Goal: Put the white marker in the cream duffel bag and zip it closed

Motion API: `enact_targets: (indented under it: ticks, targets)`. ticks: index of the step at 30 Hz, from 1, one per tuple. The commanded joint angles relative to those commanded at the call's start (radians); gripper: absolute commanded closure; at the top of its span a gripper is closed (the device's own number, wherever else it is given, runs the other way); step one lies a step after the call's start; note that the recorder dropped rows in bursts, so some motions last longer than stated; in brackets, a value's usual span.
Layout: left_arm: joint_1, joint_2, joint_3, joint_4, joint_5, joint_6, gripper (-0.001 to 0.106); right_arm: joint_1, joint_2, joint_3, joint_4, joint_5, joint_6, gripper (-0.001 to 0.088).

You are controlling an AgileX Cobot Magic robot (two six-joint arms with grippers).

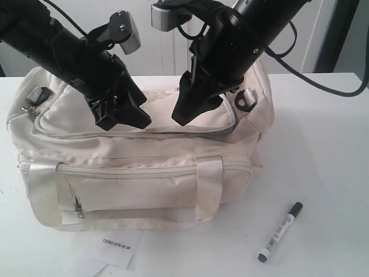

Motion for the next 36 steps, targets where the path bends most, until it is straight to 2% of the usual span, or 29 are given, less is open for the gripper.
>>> enact_targets:
  ticks: [11,13,14,18,25,32,36]
  targets:
    - [-0.002,0.044,0.0,-0.001,-0.022,-0.006,0.047,0.0,0.0,0.0,0.004,0.0,0.014,0.0405]
    - [-0.002,0.044,0.0,-0.001,-0.022,-0.006,0.055,0.0,0.0,0.0,0.004,0.0,0.014,0.0405]
    - [-0.002,0.046,0.0,0.001,-0.022,-0.006,0.063,0.0,0.0,0.0,0.004,0.0,0.014,0.0405]
    - [-0.002,0.046,0.0,0.007,-0.003,-0.009,0.105,0.0,0.0,0.0,0.006,0.0,0.02,0.0405]
    - [-0.002,0.015,-0.011,0.028,-0.047,-0.118,0.105,0.0,0.0,0.0,0.006,0.0,0.041,0.0405]
    - [0.0,-0.035,-0.051,0.075,-0.049,-0.165,0.105,0.0,0.0,0.0,0.014,0.0,0.044,0.0405]
    - [0.0,-0.04,-0.064,0.112,-0.054,-0.199,0.105,0.0,0.004,0.0,0.121,0.0,0.057,0.0405]
